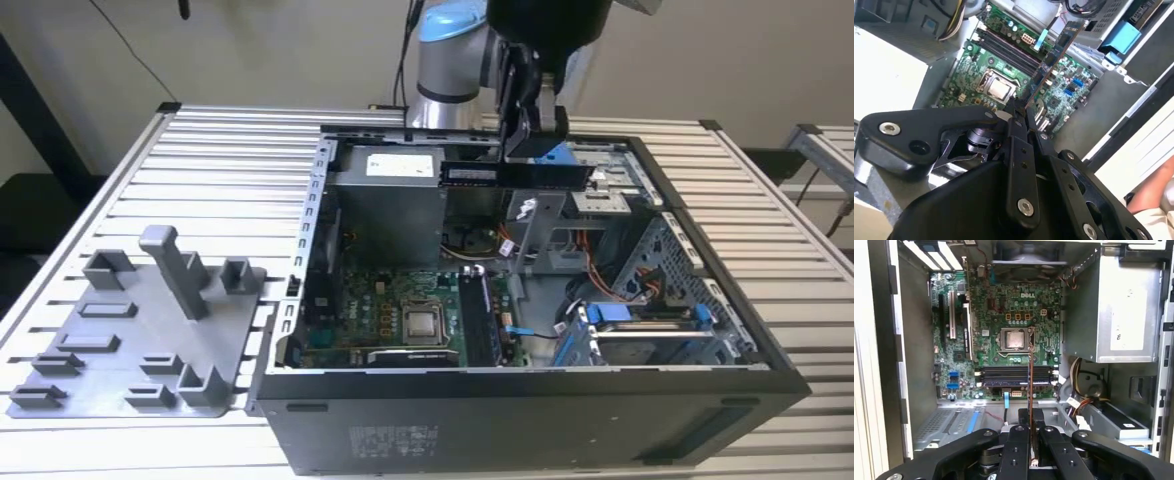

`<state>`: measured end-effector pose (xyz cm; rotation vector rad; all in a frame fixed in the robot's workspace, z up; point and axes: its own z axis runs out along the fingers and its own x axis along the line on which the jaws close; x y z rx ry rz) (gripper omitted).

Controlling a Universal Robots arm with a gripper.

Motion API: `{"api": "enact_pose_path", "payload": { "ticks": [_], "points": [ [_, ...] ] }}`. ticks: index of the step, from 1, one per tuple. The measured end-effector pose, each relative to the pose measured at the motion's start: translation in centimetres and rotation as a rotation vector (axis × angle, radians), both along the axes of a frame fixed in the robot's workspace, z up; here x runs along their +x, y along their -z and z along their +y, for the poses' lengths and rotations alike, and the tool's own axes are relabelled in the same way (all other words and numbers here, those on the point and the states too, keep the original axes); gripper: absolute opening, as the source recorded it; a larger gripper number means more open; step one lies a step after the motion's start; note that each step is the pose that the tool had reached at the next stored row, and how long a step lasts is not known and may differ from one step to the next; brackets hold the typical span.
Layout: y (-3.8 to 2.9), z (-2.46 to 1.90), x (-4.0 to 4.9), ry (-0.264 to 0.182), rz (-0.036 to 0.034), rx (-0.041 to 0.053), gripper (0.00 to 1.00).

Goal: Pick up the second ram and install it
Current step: 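Pick up the second ram and move it above second insertion slot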

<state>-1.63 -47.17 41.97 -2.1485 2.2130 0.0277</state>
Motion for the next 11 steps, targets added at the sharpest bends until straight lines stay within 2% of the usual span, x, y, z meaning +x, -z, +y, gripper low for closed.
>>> {"api": "enact_pose_path", "payload": {
  "ticks": [3,11],
  "points": [
    [0.04,0.94,0.0,0.0,0.0,0.0037,0.14],
    [0.18,3.79,0.0,0.0,0.0,0.013,0.14]
  ]
}}
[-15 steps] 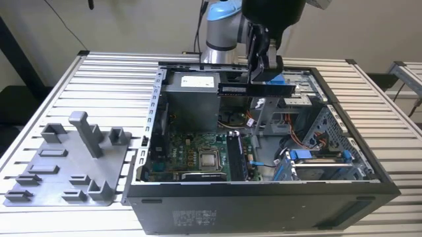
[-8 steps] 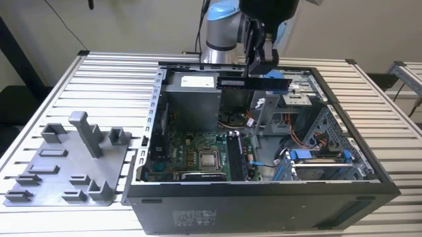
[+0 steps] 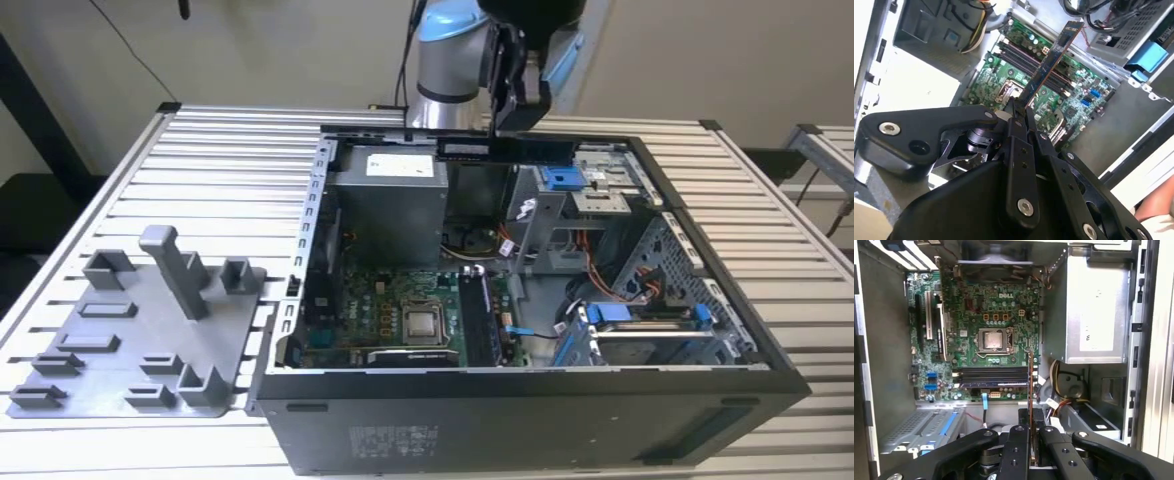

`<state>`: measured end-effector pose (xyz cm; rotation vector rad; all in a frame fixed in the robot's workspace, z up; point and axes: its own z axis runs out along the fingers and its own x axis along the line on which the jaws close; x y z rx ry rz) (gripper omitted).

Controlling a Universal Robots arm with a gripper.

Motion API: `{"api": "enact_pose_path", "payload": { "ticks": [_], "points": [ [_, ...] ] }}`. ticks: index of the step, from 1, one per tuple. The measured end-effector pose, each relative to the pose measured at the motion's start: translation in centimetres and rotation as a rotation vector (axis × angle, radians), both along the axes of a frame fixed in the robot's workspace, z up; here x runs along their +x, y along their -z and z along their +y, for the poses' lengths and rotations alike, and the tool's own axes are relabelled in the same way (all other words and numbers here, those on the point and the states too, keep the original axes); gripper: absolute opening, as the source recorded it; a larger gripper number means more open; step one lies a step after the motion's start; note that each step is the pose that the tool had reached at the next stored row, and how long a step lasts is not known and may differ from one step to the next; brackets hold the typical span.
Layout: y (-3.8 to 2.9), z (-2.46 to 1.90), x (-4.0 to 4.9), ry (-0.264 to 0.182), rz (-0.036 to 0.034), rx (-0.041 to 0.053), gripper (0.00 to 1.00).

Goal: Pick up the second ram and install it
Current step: 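Pick up the second ram and move it above second insertion slot, then insert the second ram into the second slot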

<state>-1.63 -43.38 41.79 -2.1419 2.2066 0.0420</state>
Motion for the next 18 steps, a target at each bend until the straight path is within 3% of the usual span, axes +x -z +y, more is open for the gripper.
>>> {"api": "enact_pose_path", "payload": {
  "ticks": [3,6,18],
  "points": [
    [0.05,0.88,0.01,0.0,-0.0001,0.003,0.14],
    [0.08,1.37,0.04,0.0,0.0,0.0039,0.14],
    [0.08,1.44,0.07,0.0,0.0,0.0039,0.14]
  ]
}}
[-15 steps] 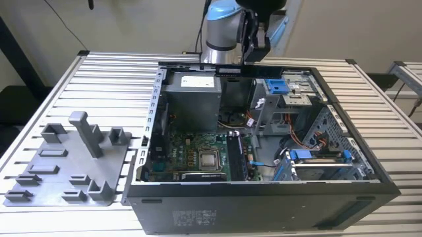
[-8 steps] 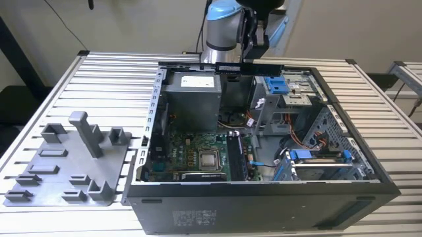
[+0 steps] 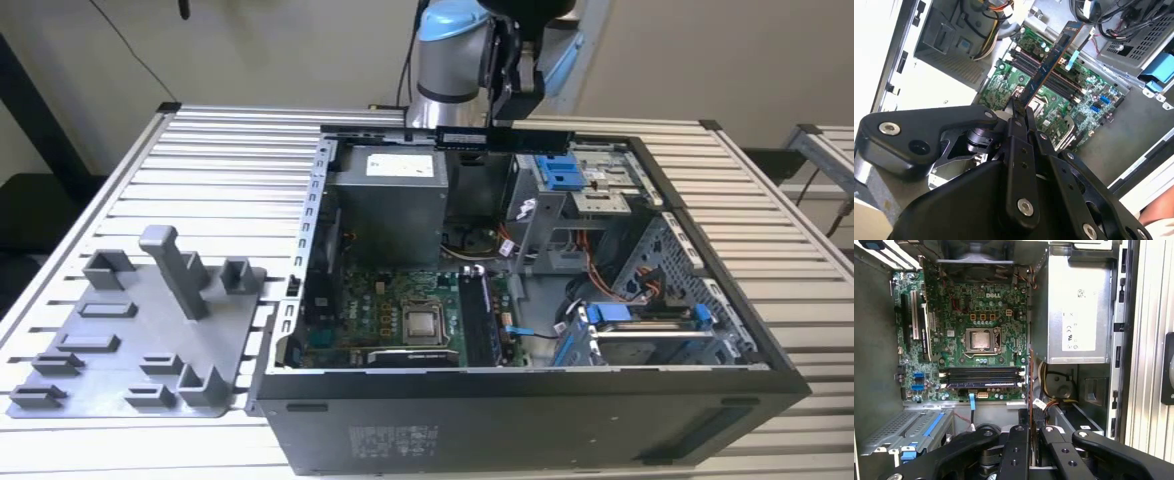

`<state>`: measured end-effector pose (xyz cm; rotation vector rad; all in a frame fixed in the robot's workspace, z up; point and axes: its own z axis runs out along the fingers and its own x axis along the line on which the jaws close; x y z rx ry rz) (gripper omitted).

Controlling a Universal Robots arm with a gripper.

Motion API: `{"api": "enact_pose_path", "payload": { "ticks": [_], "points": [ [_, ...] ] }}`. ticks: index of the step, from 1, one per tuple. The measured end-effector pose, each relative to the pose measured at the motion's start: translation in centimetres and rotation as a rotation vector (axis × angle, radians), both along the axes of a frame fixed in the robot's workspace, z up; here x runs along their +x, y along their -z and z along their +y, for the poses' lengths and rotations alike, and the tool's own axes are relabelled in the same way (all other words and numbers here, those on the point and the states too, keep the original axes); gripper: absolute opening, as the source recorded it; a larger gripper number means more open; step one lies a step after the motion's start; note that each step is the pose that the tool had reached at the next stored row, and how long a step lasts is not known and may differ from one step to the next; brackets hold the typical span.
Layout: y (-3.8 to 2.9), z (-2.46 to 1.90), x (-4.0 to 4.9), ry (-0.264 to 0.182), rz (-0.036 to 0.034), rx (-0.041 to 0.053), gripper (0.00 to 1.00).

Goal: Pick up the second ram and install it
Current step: 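Insert the second ram into the second slot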

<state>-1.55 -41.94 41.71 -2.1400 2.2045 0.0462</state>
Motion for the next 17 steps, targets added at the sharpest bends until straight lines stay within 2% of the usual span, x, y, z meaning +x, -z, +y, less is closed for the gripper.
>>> {"api": "enact_pose_path", "payload": {
  "ticks": [7,17],
  "points": [
    [0.01,0.0,0.01,0.016,0.0,0.0001,0.14],
    [0.03,0.0,0.01,0.085,0.0,0.0,0.14]
  ]
}}
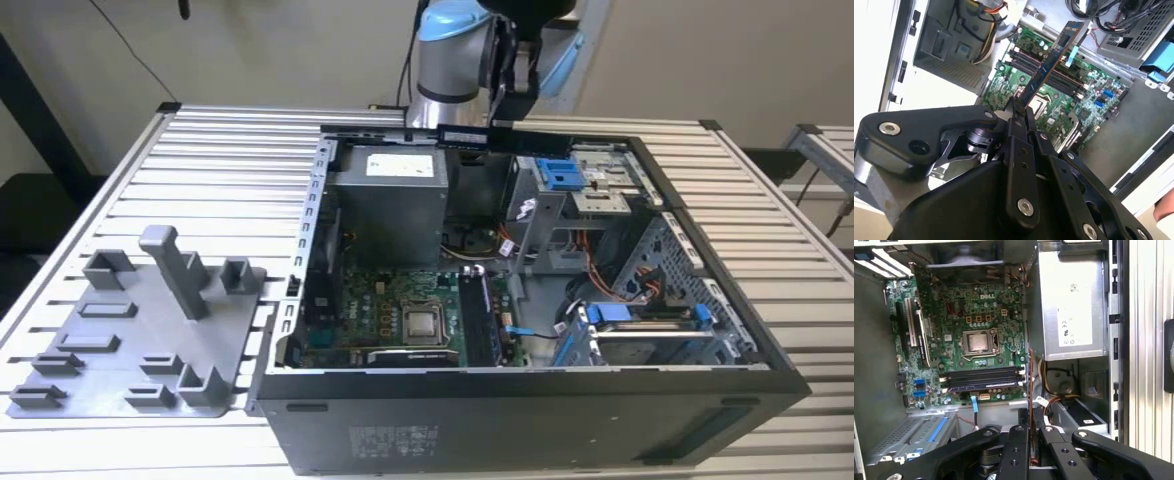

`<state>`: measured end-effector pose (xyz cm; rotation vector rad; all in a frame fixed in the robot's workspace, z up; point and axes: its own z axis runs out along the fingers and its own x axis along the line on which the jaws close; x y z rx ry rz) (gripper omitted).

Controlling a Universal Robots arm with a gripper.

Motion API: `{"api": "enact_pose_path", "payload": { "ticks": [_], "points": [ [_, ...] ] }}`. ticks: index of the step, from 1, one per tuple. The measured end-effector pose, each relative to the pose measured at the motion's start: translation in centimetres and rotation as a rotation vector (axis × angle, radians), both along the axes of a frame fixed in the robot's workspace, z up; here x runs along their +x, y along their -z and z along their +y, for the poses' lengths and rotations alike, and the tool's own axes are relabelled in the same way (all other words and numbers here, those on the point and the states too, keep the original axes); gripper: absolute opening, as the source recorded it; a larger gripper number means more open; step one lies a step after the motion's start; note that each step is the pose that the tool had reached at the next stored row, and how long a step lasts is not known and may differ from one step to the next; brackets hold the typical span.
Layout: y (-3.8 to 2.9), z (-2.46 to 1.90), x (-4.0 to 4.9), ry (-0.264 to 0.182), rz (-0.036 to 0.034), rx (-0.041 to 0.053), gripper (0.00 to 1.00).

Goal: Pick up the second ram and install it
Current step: 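Insert the second ram into the second slot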

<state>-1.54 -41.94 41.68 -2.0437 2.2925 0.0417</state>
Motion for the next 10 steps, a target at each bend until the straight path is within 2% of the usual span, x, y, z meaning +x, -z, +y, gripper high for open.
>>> {"api": "enact_pose_path", "payload": {
  "ticks": [10],
  "points": [
    [0.01,0.0,0.0,0.081,0.0001,0.0,0.14]
  ]
}}
